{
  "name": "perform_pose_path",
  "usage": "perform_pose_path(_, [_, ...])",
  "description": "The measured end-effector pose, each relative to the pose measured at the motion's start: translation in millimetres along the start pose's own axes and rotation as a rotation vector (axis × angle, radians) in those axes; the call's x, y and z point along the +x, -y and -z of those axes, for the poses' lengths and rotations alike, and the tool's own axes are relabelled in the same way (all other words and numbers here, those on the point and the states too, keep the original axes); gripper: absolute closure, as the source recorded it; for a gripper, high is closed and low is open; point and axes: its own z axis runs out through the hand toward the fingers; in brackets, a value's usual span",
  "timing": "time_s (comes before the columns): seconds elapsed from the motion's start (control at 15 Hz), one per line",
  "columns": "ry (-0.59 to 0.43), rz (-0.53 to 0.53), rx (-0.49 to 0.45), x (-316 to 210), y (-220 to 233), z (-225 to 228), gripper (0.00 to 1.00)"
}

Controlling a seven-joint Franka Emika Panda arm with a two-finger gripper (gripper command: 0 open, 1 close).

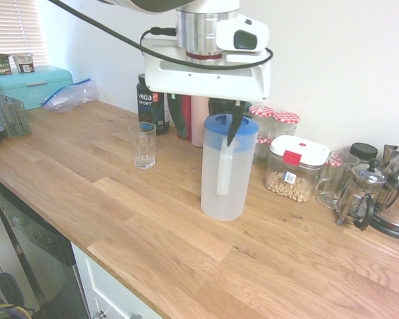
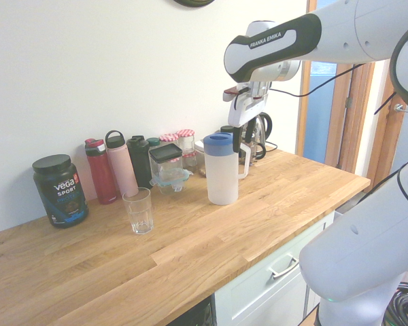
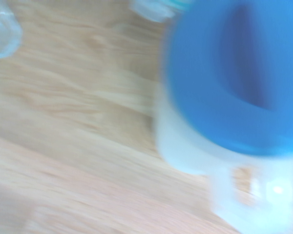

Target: Pour me some water

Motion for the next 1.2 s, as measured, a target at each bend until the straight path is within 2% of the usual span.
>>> perform_pose_path(0.2, [-0.07,-0.057,0.016,18.7,-14.5,-14.7,0.0])
perform_pose_path(0.4, [-0.055,-0.077,0.023,24.5,-14.7,-47.8,0.0])
perform_pose_path(0.47, [-0.054,-0.078,0.026,25.0,-14.9,-54.8,1.0])
perform_pose_path(1.2, [-0.1,-0.057,0.05,29.0,5.8,-77.7,1.0])
